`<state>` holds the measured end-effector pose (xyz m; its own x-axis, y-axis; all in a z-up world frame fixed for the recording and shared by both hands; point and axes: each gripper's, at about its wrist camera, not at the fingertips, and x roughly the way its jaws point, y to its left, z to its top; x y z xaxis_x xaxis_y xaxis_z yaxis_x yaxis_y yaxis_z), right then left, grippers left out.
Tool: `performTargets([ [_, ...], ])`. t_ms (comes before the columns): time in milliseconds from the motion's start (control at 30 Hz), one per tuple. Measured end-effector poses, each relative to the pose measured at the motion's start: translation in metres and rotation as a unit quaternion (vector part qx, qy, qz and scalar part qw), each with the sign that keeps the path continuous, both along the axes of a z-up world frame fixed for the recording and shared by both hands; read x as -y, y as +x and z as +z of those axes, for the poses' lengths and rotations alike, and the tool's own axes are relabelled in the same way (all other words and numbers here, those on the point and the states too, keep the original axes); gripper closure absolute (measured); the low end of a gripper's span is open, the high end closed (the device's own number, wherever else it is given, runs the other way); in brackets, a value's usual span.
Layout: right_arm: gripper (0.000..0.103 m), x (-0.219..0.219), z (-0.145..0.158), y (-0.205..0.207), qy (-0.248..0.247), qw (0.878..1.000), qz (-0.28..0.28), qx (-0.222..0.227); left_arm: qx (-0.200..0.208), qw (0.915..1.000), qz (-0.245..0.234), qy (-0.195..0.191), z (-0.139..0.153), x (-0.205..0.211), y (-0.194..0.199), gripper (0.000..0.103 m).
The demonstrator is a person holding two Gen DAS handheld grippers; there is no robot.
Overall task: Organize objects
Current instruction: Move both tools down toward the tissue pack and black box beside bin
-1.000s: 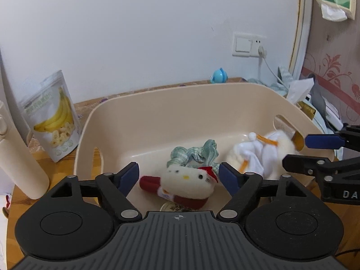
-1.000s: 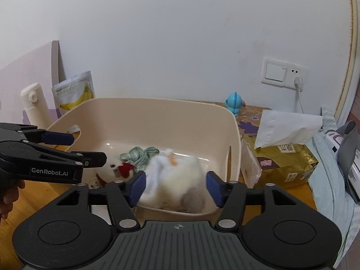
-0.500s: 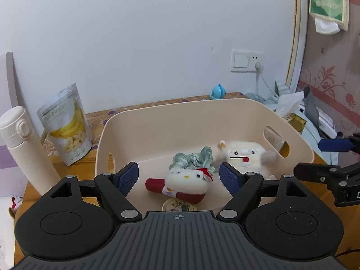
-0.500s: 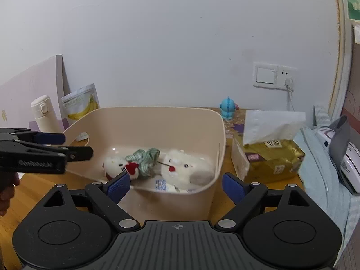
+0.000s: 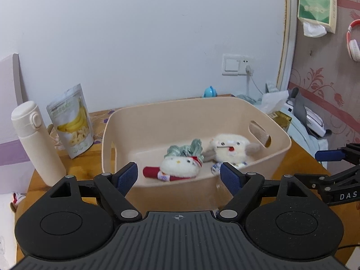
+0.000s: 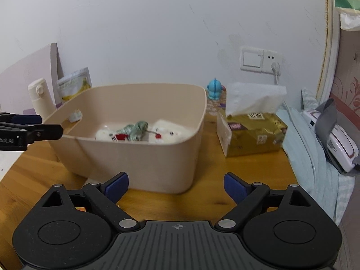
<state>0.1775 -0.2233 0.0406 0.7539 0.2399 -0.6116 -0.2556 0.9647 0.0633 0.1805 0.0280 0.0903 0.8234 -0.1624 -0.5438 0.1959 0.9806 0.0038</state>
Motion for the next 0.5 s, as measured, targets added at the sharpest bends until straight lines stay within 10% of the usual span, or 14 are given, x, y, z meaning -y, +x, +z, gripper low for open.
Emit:
performTargets([
  [500,0.009,0.005,-0.025,-0.016,-0.017,0.999,0.003,-0.032,-0.052,0.9986,-0.012,-0.006,-0.038,0.008,-0.019,0.021],
])
